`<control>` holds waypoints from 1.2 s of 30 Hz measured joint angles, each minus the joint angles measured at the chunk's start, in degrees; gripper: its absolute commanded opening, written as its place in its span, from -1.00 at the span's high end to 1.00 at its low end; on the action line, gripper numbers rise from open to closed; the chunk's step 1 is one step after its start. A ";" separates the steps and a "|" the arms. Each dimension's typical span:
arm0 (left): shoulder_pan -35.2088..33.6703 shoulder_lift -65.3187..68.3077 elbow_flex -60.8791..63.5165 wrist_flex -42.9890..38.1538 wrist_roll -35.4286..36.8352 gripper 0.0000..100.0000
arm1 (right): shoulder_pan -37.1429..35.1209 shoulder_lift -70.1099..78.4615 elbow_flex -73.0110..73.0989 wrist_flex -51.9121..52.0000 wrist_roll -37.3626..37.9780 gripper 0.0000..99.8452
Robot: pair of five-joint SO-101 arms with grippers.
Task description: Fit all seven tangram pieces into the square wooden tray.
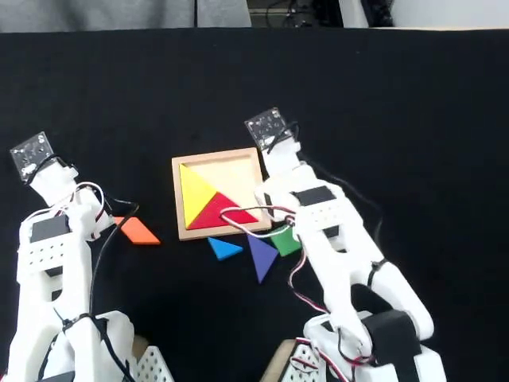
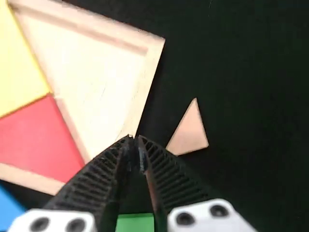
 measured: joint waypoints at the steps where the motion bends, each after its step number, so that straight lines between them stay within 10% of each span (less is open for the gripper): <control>1: 0.00 0.00 0.00 0.00 0.00 0.91 | 0.00 0.70 0.00 -0.18 0.00 0.98; 18: 0.00 0.00 0.97 0.00 0.00 0.91 | -8.00 33.05 -35.78 11.43 0.09 0.98; 36: 0.00 0.00 0.97 0.00 0.00 0.91 | -13.80 38.07 -39.38 14.95 0.09 0.98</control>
